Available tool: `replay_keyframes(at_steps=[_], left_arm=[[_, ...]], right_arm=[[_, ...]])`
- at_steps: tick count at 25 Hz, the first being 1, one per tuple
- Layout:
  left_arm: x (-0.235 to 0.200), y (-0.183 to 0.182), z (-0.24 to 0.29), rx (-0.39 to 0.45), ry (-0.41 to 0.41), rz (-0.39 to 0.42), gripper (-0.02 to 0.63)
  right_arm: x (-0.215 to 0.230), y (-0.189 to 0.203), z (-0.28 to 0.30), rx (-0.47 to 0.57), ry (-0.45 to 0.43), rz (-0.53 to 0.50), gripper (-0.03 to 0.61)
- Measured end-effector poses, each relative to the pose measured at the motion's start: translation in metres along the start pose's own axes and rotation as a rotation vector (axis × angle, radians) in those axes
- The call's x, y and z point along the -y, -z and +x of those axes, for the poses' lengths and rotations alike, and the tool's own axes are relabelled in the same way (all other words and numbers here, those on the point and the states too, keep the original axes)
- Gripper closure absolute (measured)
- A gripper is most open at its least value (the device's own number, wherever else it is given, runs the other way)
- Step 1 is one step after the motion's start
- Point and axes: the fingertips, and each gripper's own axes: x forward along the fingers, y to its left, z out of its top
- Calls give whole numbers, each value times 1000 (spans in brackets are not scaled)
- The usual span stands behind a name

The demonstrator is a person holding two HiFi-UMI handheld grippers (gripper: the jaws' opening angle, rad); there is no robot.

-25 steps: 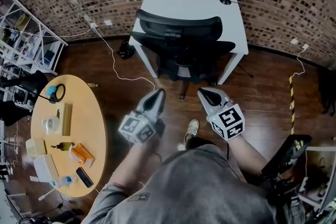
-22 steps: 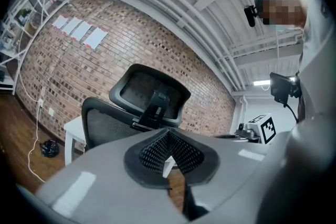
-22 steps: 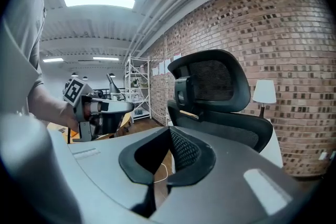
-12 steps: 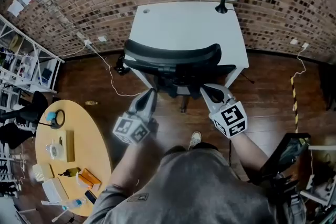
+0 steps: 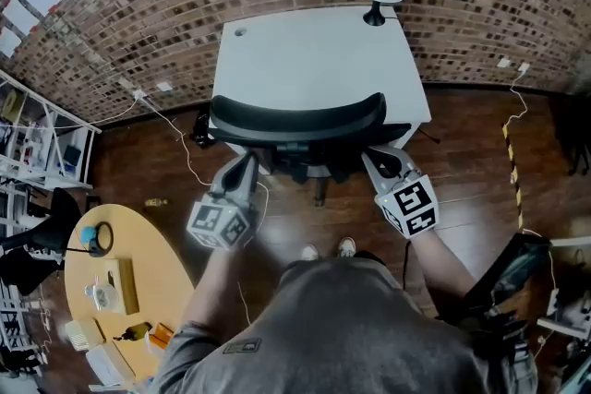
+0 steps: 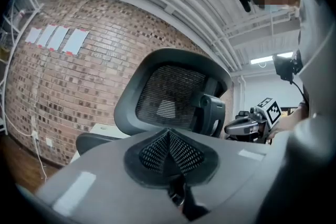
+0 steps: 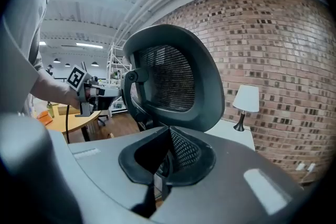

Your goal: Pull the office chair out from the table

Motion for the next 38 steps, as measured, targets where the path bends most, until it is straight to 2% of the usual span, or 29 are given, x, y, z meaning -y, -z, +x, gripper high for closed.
replay_keyframes(at_steps=[3, 6, 7, 9, 12, 16, 21, 24, 27, 29, 32, 38], left_arm=[[-16, -11, 3, 10, 5, 51, 612], [-31, -23, 5, 24, 22, 70, 609], [-36, -26, 7, 18, 27, 85, 594], [-45, -26, 14, -17, 44, 141, 498], [-57, -14, 22, -121, 90, 295, 430], [-61, 8, 31, -265, 177, 524, 401], [-63, 8, 33, -326, 235, 720, 397], [-66, 11, 33, -358, 268, 815, 399], [-73, 18, 29, -389, 291, 852, 399], [-83, 20, 25, -404, 281, 836, 373], [-92, 28, 29, -438, 294, 819, 367], [-89, 56, 52, -549, 396, 910, 350]], right_arm=[[10, -6, -1, 6, 38, -12, 565], [23, -15, -4, 25, 71, -2, 506], [28, -15, -4, 21, 77, -8, 483], [37, -13, -1, -8, 78, -48, 425], [47, -7, 4, -94, 74, -156, 365], [52, 14, 14, -234, 40, -295, 330], [50, 30, 29, -372, 2, -478, 316], [51, 32, 35, -411, -25, -523, 315], [45, 35, 41, -440, -73, -545, 316], [42, 36, 44, -456, -96, -560, 316], [43, 39, 46, -479, -113, -578, 319], [46, 43, 48, -511, -114, -610, 327]])
